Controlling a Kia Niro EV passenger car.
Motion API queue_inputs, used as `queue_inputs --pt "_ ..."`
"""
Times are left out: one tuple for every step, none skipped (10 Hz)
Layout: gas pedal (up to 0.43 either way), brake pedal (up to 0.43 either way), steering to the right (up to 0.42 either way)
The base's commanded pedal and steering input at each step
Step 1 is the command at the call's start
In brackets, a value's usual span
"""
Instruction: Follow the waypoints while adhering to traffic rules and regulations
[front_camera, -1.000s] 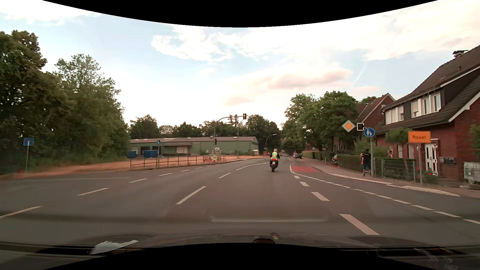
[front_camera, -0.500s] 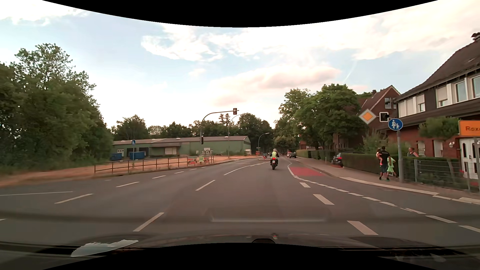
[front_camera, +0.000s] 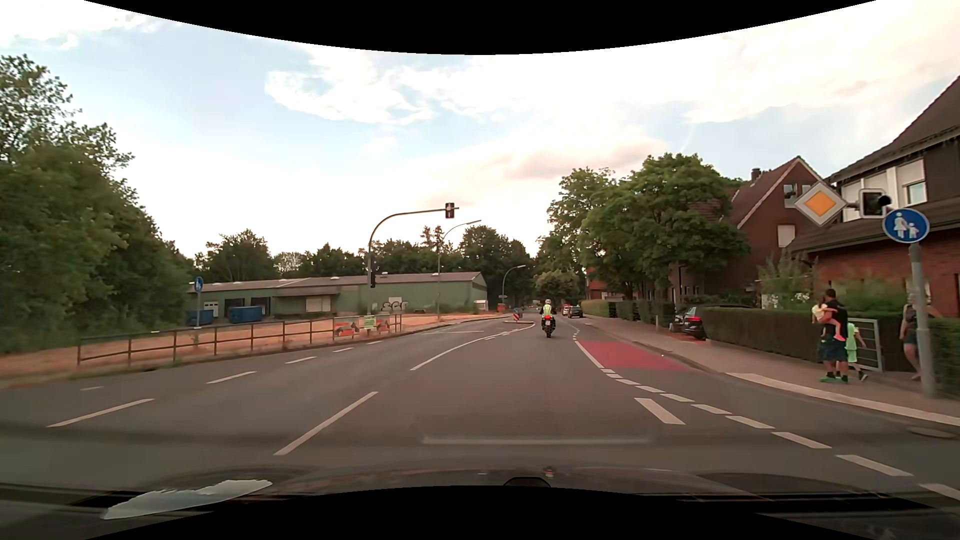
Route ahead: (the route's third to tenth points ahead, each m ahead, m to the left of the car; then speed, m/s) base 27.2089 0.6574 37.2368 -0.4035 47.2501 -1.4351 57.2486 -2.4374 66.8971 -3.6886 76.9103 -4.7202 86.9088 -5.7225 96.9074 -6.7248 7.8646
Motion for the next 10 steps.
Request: queue_inputs --pt "0.22 0.0 0.043" --pt "0.22 0.0 0.044" --pt "0.22 0.0 0.044" --pt "0.22 0.0 0.045" --pt "0.22 0.0 0.044" --pt "0.22 0.0 0.046" --pt "0.22 0.0 0.047" --pt "0.22 0.0 0.048" --pt "0.22 0.0 0.047" --pt "0.22 0.0 0.047"
